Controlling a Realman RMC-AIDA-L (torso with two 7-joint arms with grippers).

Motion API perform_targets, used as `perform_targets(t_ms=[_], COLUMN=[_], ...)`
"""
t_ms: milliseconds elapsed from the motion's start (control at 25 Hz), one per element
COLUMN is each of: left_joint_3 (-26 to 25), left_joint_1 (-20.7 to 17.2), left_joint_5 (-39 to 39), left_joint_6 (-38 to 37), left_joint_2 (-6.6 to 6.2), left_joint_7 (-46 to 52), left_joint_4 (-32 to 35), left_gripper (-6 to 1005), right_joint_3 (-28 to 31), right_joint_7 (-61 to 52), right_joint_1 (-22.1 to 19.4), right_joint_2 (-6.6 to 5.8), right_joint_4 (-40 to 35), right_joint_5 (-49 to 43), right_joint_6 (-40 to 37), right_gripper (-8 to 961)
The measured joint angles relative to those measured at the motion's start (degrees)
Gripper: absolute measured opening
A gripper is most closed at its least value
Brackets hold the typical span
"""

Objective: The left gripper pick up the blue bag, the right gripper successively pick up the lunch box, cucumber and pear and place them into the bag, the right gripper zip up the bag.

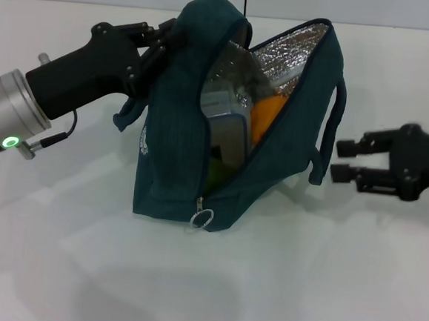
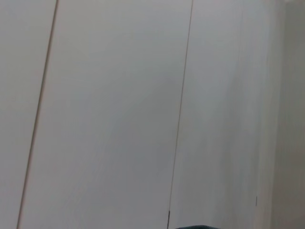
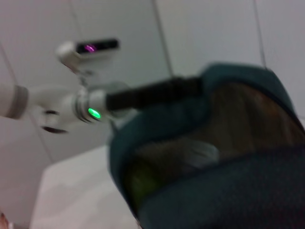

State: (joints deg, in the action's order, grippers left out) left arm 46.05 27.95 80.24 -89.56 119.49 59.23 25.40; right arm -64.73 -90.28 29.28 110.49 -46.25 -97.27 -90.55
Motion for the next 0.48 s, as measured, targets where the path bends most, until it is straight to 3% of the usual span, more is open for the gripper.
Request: perform_targets(t_ms=[280,480], left_joint_3=[0.0,0.0], left_joint_1=[0.3,0.3], left_joint_5=[-0.1,-0.1], left_joint_6=[0.1,0.4], left_joint_2=[0.16,0.22], left_joint_7=[-0.5,-0.5], left_joint_4=[-0.3,-0.4], left_gripper=[67,67], right_joint_3=[-0.6,-2.2], right_joint_7=[0.6,1.7], right_joint_1=[1.1,2.7], right_joint_2=[4.44,4.93], right_joint_4=[1.0,2.5], right_joint_5=[-6.7,-7.2], right_joint_6=[7.2,8.3], right_gripper=[434,435])
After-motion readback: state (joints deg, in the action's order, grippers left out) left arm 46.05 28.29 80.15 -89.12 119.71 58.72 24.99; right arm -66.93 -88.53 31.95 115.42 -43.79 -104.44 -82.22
